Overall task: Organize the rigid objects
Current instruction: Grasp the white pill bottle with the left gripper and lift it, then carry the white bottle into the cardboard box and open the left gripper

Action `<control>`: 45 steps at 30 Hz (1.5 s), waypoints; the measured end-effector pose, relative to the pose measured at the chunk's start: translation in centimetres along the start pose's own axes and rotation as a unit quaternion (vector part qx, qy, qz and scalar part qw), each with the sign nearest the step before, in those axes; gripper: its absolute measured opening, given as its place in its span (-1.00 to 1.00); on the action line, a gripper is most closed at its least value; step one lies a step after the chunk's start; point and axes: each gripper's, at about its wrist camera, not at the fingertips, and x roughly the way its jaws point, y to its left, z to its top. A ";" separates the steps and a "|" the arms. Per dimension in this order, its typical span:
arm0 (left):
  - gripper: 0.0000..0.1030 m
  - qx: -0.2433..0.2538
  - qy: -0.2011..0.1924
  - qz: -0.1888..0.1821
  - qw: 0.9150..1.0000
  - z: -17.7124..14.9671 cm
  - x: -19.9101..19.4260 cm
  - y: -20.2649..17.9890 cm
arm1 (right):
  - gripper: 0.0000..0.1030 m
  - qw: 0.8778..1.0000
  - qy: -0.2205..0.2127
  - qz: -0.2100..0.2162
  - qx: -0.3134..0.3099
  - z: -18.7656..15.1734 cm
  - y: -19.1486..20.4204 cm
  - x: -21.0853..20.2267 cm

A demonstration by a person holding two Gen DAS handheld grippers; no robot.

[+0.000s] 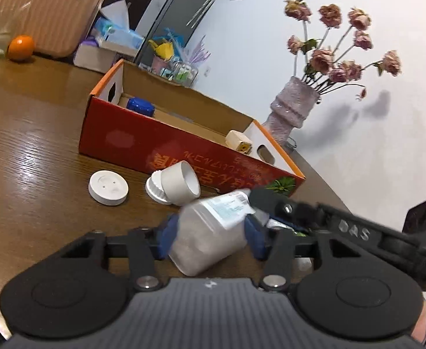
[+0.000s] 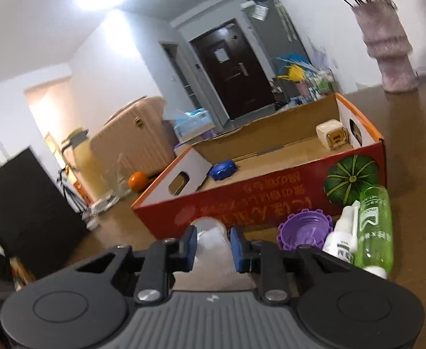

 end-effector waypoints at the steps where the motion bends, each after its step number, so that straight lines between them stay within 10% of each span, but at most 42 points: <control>1: -0.16 -0.001 -0.001 -0.001 1.000 -0.3 -0.4 0.0 | -0.60 1.000 0.001 0.005 0.001 -0.4 0.1 -0.9; 16: -0.07 0.047 0.024 -0.004 0.999 -7.9 -8.5 -2.7 | -0.49 0.999 0.051 0.012 0.006 -8.9 3.4 -10.9; 24: 0.33 0.039 0.005 0.002 0.999 -7.0 -9.1 -2.6 | -0.47 1.000 0.023 0.004 0.017 -9.0 3.9 -12.8; 30: -0.02 -0.030 0.030 -0.023 0.999 -6.5 -6.6 -0.4 | -0.39 0.997 0.026 0.011 0.071 -8.5 2.4 -10.3; 45: -0.12 -0.006 0.011 -0.044 0.999 -4.9 -7.7 -2.8 | -0.54 0.995 0.008 0.012 0.096 -7.6 2.8 -12.9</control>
